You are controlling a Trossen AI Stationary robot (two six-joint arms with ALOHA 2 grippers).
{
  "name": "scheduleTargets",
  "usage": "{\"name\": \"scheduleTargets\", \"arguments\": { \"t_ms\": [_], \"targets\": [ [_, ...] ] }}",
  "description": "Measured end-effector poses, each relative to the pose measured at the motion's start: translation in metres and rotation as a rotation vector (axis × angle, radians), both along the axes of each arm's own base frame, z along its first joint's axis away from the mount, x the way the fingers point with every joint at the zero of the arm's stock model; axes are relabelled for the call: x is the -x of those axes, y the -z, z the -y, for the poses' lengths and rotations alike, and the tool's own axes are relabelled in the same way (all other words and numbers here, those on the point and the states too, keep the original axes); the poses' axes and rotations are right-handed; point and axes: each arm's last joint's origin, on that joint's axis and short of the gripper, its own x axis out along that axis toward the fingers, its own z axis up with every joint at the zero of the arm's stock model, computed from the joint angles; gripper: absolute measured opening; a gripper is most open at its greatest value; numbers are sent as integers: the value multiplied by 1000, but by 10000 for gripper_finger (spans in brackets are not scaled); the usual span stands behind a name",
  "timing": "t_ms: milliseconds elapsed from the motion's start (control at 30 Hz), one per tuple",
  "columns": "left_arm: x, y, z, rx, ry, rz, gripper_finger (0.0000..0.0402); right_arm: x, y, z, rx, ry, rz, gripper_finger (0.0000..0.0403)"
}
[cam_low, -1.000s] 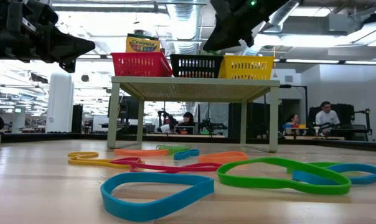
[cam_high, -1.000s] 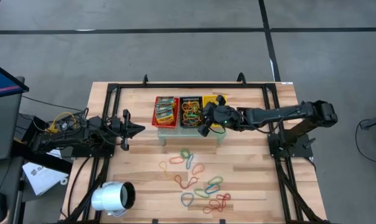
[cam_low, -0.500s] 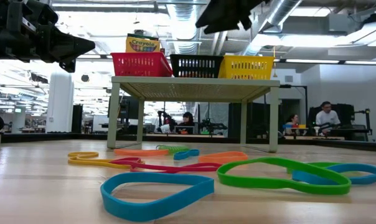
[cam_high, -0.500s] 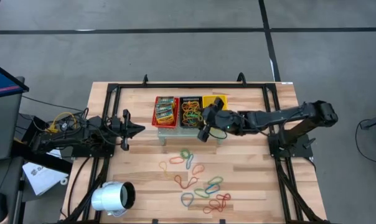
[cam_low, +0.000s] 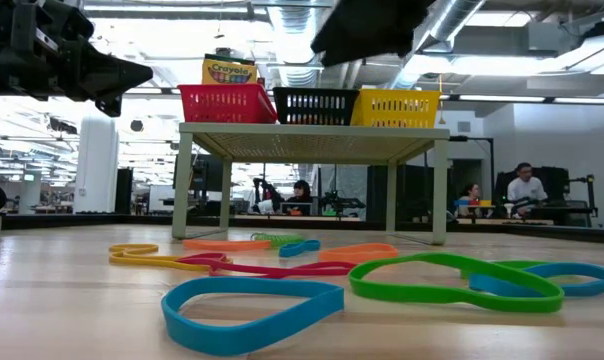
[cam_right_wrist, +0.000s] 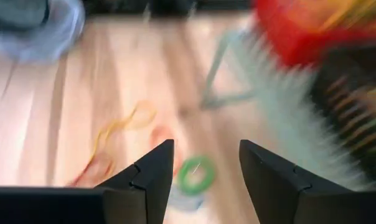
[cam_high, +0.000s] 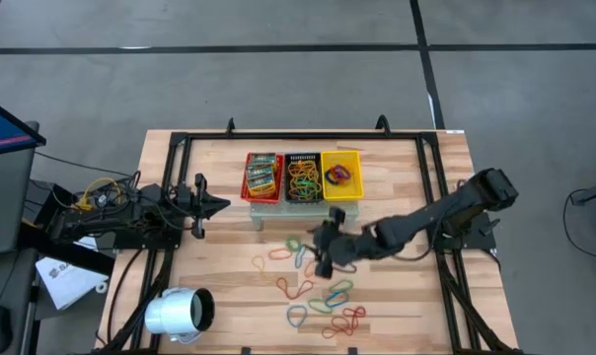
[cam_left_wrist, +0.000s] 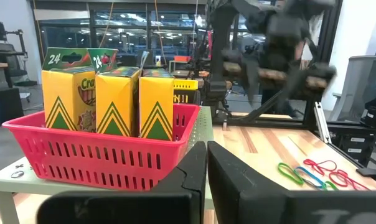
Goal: Pick & Place Office Desk Supplies
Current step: Put the orange rubber band into the black bin on the shelf
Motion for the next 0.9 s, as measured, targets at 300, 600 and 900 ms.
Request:
{"name": "scheduleTargets", "arguments": {
  "t_ms": [300, 600, 900],
  "targets": [
    [0, 0, 0, 0, 0, -2, 8, 5, 75, -41, -93, -48, -312, 179],
    [-1, 1, 0, 1, 0, -8, 8, 1, 118, -39, -156, -48, -501, 227],
    [-1, 1, 0, 2, 0, -18, 8, -6, 119, -21, -204, -61, -530, 238]
  ]
}}
